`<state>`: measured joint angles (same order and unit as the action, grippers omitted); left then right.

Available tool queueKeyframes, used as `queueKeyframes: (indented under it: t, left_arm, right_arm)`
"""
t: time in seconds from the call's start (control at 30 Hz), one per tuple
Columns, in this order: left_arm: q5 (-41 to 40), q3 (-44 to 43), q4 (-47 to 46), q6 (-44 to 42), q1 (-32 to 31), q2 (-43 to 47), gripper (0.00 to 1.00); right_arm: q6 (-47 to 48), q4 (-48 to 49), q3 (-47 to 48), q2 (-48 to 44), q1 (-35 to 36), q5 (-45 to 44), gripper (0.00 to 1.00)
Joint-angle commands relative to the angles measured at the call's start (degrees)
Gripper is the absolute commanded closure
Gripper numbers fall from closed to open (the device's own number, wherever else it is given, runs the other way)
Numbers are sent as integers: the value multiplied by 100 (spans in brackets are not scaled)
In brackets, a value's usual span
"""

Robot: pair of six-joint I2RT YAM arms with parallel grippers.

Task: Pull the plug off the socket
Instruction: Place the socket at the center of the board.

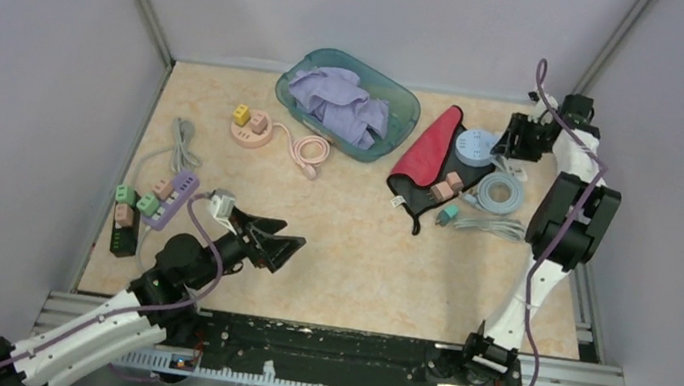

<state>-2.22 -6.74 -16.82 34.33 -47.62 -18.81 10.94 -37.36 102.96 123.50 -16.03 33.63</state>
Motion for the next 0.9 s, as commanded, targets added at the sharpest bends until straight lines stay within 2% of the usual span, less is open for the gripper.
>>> queueKeyframes:
  t: [0.0,0.2,0.43,0.53,0.7,0.8,0.87]
  left_arm:
    - [-265,-630,739,-366,7,-113,0]
    - [-634,-1381,1290,-883,7,-658,0]
    - [-1017,-2870,2253,-1759,12,-2009,0]
    - [-1078,-3352,2457,-2055,83,-2361,0]
    - [-379,-3796,2546,-2148,919,-2645,0]
    - [102,-3892,2466,-2072,1482,-2776,0]
    - [348,-3941,2403,-1952,1796,-2989,0]
  right_arm:
    - [375,-109,245,-1017,-23,-173,51]
    - [267,559,-795,-2485,-14,930,52]
    - [-532,1906,-2364,-4291,-15,2480,53]
    - [-1478,3244,-3227,-4923,-6,3195,52]
    - [-3870,6884,-4981,-5686,15,3831,49]
    - [-4612,8114,-5703,-5874,99,3822,47]
    - [-4745,8472,-6017,-5965,230,3793,45]
